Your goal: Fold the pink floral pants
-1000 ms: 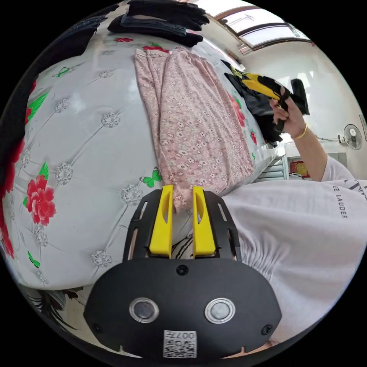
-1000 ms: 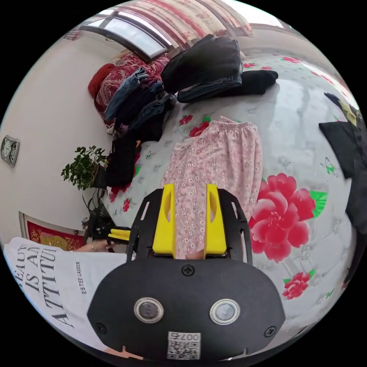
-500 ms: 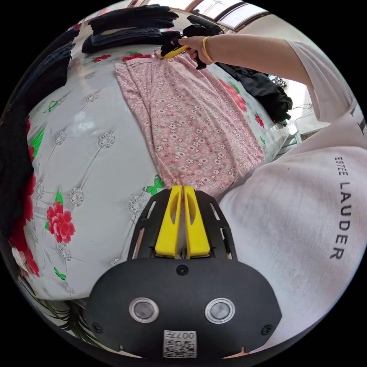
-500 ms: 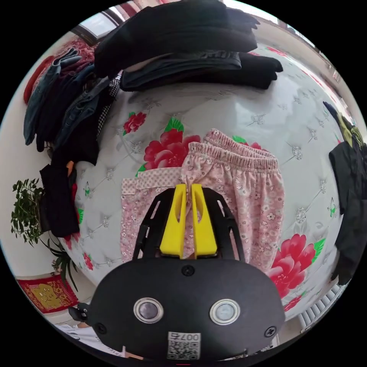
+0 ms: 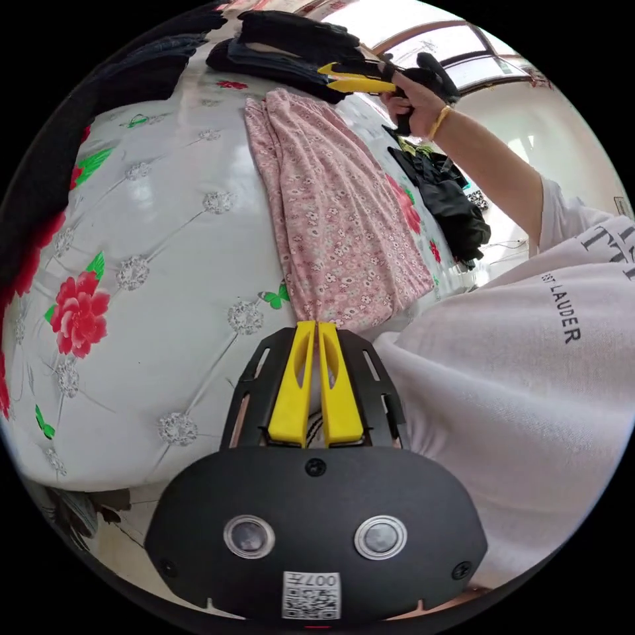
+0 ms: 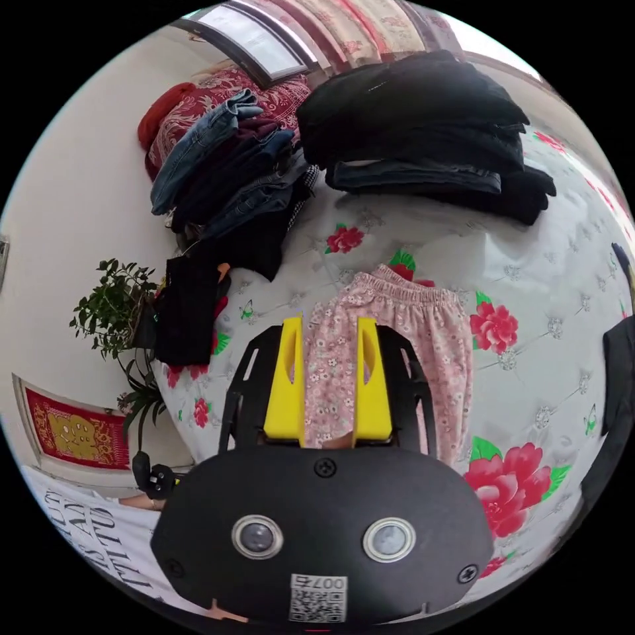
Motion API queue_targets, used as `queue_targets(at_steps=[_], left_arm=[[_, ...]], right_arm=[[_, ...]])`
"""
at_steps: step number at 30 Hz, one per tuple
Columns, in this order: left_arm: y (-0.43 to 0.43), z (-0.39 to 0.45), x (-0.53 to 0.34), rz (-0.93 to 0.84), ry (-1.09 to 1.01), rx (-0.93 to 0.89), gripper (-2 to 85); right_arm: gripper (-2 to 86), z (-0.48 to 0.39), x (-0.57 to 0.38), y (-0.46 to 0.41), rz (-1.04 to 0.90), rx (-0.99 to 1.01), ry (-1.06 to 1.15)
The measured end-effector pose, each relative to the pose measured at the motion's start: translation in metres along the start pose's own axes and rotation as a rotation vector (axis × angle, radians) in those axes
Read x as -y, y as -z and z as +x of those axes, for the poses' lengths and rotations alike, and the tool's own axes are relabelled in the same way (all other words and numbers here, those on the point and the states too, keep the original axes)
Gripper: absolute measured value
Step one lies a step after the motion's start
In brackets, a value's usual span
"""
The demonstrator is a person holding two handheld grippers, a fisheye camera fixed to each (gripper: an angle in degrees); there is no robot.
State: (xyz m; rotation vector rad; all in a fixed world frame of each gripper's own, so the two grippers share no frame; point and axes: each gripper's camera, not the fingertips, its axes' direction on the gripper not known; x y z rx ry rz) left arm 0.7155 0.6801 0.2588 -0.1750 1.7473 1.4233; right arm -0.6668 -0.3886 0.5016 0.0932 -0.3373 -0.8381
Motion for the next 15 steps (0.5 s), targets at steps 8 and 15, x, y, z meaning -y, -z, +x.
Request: queue_targets(at_steps=[8,15], left_arm=[[0.012,-0.024,-0.017,0.063,0.109,-0.115,-1.0],[0.021,-0.022,-0.024,0.064,0.134,-0.093,-1.0]], right_arm=[[7.6,0.054,-0.207,0.089,-0.134,-0.011,0.027],[6.4,0.056,-0.349,0.071,-0.264,0.102,-0.069]])
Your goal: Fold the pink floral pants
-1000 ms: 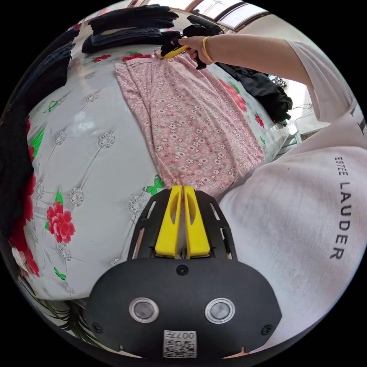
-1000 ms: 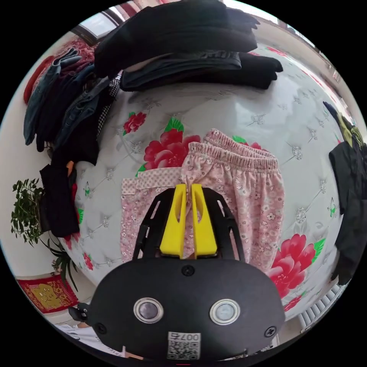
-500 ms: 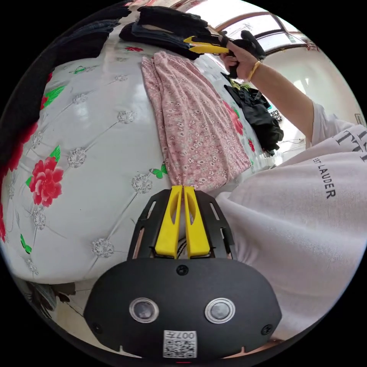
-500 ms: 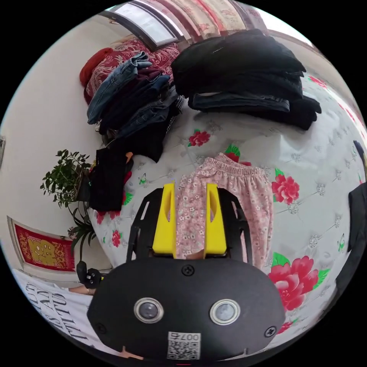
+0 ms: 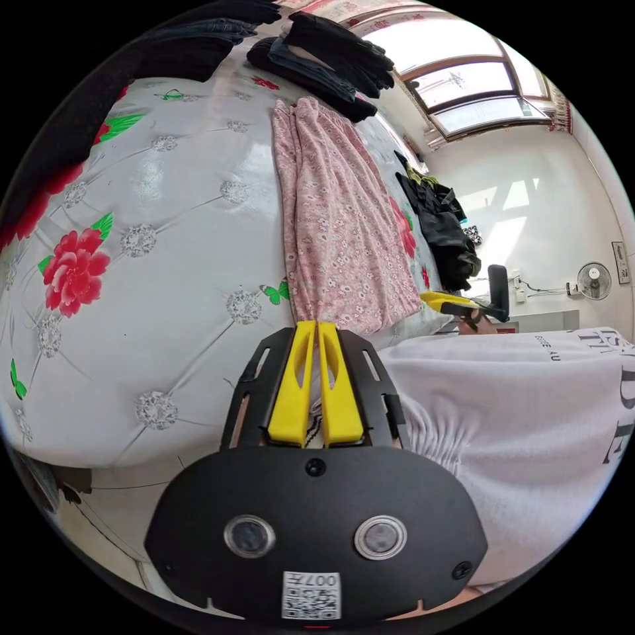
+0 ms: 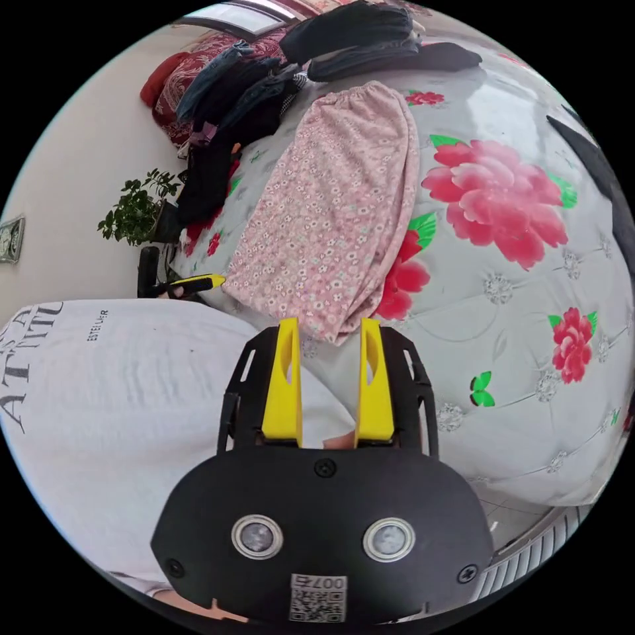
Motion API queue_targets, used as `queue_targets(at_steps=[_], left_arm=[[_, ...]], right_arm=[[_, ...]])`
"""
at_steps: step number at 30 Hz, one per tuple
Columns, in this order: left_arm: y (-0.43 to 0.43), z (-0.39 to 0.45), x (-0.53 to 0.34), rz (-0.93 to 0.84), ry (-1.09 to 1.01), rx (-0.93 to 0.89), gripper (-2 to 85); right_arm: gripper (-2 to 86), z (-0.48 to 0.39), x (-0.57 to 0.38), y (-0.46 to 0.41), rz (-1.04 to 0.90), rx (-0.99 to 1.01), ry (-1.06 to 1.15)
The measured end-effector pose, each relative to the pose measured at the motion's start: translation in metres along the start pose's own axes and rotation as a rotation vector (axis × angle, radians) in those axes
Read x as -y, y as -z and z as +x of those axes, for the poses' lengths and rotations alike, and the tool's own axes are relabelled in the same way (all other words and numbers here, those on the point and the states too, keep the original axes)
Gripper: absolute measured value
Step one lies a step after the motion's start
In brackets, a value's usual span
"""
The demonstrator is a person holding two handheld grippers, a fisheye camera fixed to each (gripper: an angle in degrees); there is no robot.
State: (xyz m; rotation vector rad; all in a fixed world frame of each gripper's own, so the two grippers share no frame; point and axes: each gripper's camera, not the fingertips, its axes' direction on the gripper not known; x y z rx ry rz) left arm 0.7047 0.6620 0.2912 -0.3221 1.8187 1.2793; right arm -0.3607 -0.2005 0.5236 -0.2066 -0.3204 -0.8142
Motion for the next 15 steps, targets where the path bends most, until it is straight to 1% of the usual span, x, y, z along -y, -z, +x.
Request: queue_targets(at_steps=[3,4,5,6,8,10,11,13,15], left_arm=[[0.003,-0.002,-0.001,-0.007,0.004,0.004,-1.0],[0.004,-0.002,-0.001,-0.01,0.002,0.006,-1.0],[0.007,-0.001,-0.001,-0.015,-0.005,0.006,-1.0],[0.013,0.001,0.0,-0.011,-0.015,0.007,-1.0],[0.028,0.002,-0.002,0.022,-0.03,-0.014,-0.9],[0.043,-0.001,-0.005,0.058,-0.026,-0.034,-0.9],[0.051,-0.004,-0.008,0.076,-0.017,-0.063,-0.9],[0.058,-0.01,-0.014,0.105,0.021,-0.062,-0.8],[0.061,-0.016,-0.021,0.126,0.023,-0.108,-0.4]], right_arm=[[3.1,0.002,-0.013,-0.04,-0.11,-0.028,-0.008],[1.6,0.002,-0.017,-0.037,-0.057,-0.115,-0.016],[1.0,0.002,-0.021,-0.029,-0.023,-0.133,0.008],[0.7,0.003,-0.023,-0.022,-0.01,-0.118,0.015],[0.2,0.006,-0.037,0.016,0.099,-0.081,0.05],[0.1,0.009,-0.049,0.041,0.139,-0.069,0.067],[0.1,0.012,-0.059,0.054,0.163,-0.093,0.055],[0.2,0.02,-0.074,0.069,0.182,-0.128,0.032],[0.4,0.034,-0.087,0.082,0.208,-0.055,0.011]])
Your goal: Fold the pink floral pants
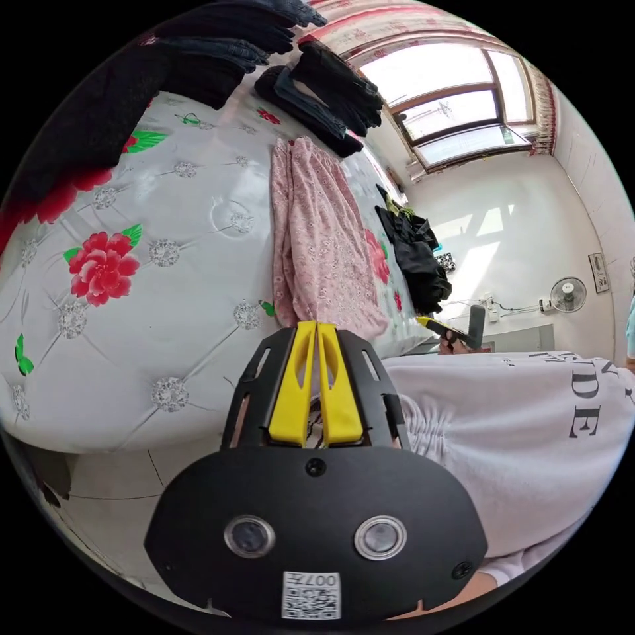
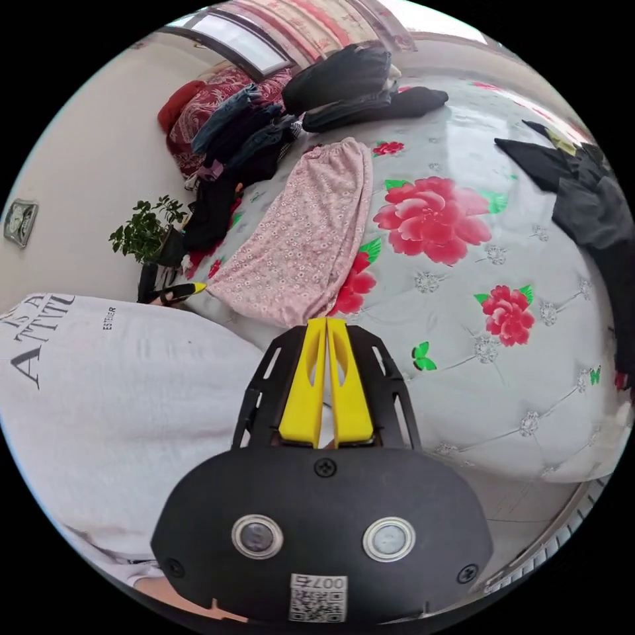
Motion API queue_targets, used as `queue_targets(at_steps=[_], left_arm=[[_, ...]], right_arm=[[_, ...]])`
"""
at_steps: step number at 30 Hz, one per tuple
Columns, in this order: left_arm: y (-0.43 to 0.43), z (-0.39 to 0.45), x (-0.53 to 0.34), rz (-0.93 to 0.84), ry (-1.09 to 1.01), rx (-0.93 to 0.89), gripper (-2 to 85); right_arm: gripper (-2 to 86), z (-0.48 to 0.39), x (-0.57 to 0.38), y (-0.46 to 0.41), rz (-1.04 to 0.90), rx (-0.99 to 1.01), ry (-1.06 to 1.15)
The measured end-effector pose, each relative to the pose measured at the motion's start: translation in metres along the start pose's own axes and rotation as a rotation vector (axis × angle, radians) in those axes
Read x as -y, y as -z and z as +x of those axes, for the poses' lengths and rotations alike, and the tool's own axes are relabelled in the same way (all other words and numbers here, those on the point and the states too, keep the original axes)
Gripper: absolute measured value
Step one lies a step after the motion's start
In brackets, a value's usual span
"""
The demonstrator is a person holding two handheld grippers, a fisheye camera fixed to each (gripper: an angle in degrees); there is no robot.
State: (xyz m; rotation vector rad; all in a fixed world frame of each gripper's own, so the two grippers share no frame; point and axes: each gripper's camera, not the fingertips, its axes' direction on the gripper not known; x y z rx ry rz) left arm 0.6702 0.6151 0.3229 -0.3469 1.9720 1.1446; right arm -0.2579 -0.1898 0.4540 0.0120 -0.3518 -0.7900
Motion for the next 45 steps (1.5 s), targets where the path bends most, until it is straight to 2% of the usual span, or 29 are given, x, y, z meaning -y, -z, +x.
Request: queue_targets(at_steps=[2,4,7,9,11,13,15,20,24,29,33,37,40,43,45], left_arm=[[-0.006,-0.002,-0.004,-0.011,0.0,-0.05,0.5],[-0.015,0.0,-0.006,-0.051,-0.009,-0.052,6.1],[-0.03,0.007,-0.006,-0.149,-0.053,0.078,8.5],[-0.038,0.01,-0.004,-0.212,-0.098,0.17,6.7],[-0.044,0.006,0.001,-0.241,-0.088,0.204,0.5],[-0.047,0.0,0.007,-0.255,-0.051,0.199,-0.4],[-0.038,0.002,0.017,-0.234,-0.073,0.106,-0.8],[0.022,0.02,0.057,-0.036,-0.166,-0.06,-0.9],[0.056,0.023,0.141,0.083,-0.222,-0.133,-0.8],[0.075,0.022,0.294,0.264,-0.239,-0.092,0.6],[0.051,-0.012,0.384,0.28,-0.062,0.075,7.0],[0.014,-0.052,0.378,0.224,0.03,0.056,10.1],[-0.03,-0.082,0.335,0.092,0.073,0.084,11.7],[-0.067,-0.105,0.295,-0.021,0.149,-0.009,12.9],[-0.08,-0.105,0.283,0.004,0.152,-0.092,11.9]], right_arm=[[1.6,0.011,-0.006,0.007,0.04,0.062,-0.044],[3.1,0.009,-0.001,-0.001,0.022,0.091,-0.033],[5.4,-0.003,0.011,-0.04,-0.106,0.149,0.007],[5.4,-0.01,0.014,-0.07,-0.207,0.135,0.039],[3.6,-0.013,0.012,-0.101,-0.317,0.042,0.056],[1.5,-0.01,0.011,-0.093,-0.286,-0.04,0.089],[0.6,0.002,0.017,-0.079,-0.322,0.078,0.062],[-0.1,0.028,0.039,0.026,-0.031,0.286,0.011],[0.0,0.045,0.095,0.076,0.136,0.404,0.02],[1.8,0.067,0.233,0.11,0.333,0.298,0.052],[5.4,0.105,0.299,0.09,0.316,0.186,-0.077],[9.0,0.148,0.289,0.046,0.181,0.134,-0.171],[10.2,0.18,0.244,0.011,0.074,0.149,-0.243],[9.9,0.203,0.209,-0.019,-0.01,0.233,-0.314],[8.6,0.205,0.195,-0.018,0.053,0.216,-0.329]])
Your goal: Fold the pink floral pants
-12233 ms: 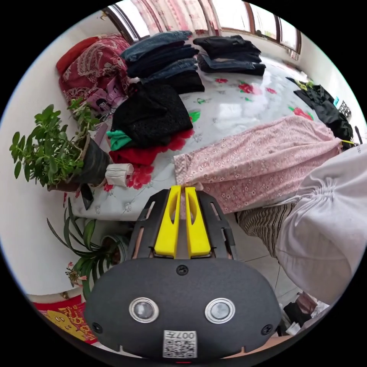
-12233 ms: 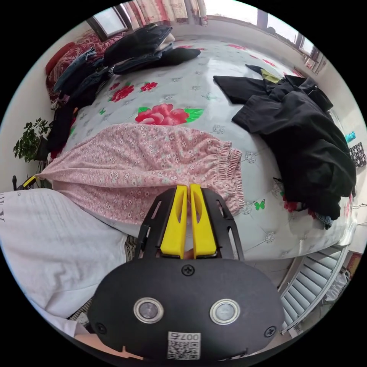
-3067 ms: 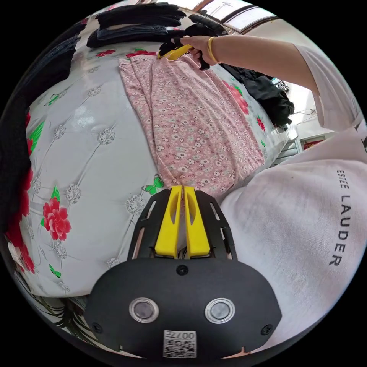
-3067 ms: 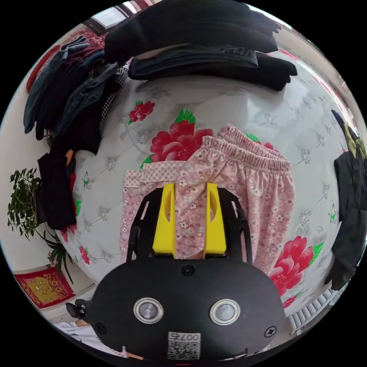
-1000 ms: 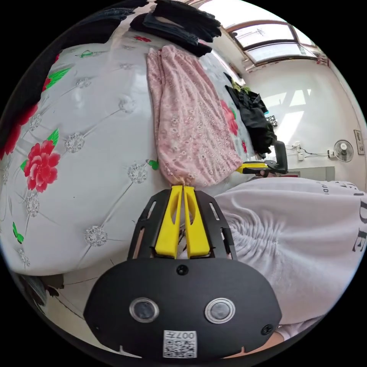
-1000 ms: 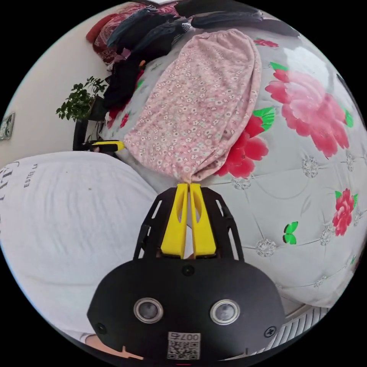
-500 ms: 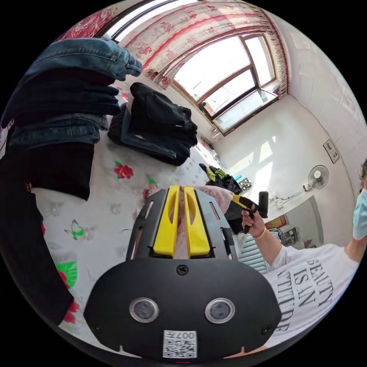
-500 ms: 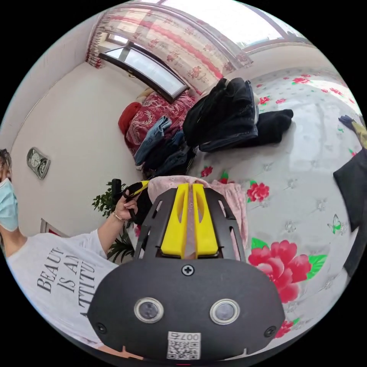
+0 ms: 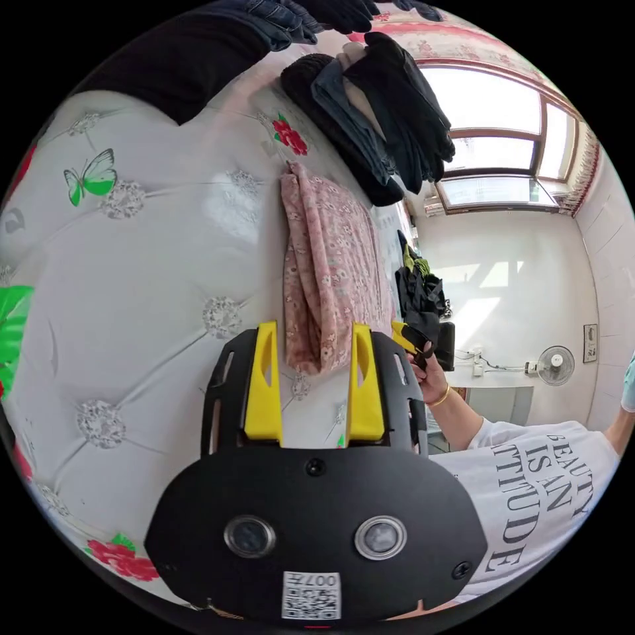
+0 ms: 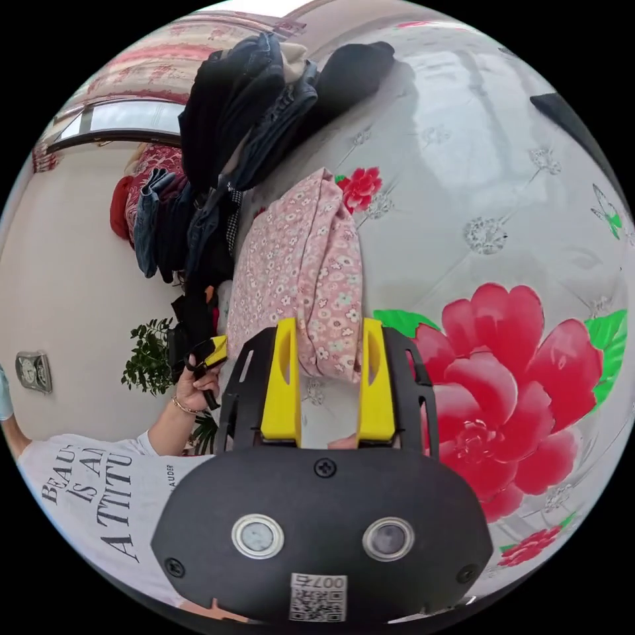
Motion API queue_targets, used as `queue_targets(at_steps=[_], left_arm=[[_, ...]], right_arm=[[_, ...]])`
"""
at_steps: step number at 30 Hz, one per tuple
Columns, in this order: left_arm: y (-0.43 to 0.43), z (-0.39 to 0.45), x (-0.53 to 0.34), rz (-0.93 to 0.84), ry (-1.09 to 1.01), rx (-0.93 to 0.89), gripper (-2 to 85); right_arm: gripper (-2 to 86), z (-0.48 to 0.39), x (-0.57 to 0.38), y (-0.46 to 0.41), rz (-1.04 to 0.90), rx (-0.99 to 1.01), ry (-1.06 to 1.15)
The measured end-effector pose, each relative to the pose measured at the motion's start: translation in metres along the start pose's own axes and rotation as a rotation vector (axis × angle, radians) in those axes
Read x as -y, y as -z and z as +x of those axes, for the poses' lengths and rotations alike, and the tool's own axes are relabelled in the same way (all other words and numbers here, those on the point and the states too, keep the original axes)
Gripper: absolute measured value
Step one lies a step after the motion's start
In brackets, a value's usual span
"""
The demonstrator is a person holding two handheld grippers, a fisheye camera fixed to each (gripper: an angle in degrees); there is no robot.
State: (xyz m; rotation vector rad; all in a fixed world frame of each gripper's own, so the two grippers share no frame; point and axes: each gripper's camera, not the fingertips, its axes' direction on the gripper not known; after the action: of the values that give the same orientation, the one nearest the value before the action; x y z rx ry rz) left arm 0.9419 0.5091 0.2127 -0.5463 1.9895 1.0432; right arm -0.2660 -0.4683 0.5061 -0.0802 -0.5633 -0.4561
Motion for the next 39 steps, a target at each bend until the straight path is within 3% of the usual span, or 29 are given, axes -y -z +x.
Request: queue_targets(at_steps=[6,11,18,21,24,27,31,35,39], left_arm=[[-0.025,0.007,0.034,-0.078,0.025,-0.062,2.9],[0.042,0.088,0.072,0.131,-0.213,-0.166,1.3],[0.153,0.267,0.184,0.36,-0.665,-0.197,1.6],[0.192,0.327,0.209,0.504,-0.773,-0.105,2.9],[0.196,0.348,0.233,0.571,-0.744,0.018,4.7],[0.167,0.322,0.256,0.544,-0.615,0.182,6.4],[0.105,0.246,0.245,0.424,-0.457,0.362,7.4],[0.015,0.138,0.167,0.187,-0.305,0.428,7.5],[-0.059,0.075,0.048,-0.067,-0.167,0.468,7.3]], right_arm=[[3.3,-0.004,0.022,-0.019,-0.145,0.178,-0.044],[0.7,-0.09,0.057,0.086,0.091,0.399,0.217],[0.7,-0.268,0.146,0.218,0.381,0.4,0.686],[1.3,-0.33,0.174,0.255,0.503,0.403,0.791],[2.9,-0.356,0.205,0.251,0.554,0.33,0.744],[5.0,-0.338,0.233,0.211,0.558,0.195,0.597],[6.9,-0.246,0.219,0.13,0.406,0.08,0.448],[7.8,-0.116,0.146,0.069,0.234,-0.254,0.241],[8.6,-0.021,0.075,0.079,0.149,-0.533,0.039]])
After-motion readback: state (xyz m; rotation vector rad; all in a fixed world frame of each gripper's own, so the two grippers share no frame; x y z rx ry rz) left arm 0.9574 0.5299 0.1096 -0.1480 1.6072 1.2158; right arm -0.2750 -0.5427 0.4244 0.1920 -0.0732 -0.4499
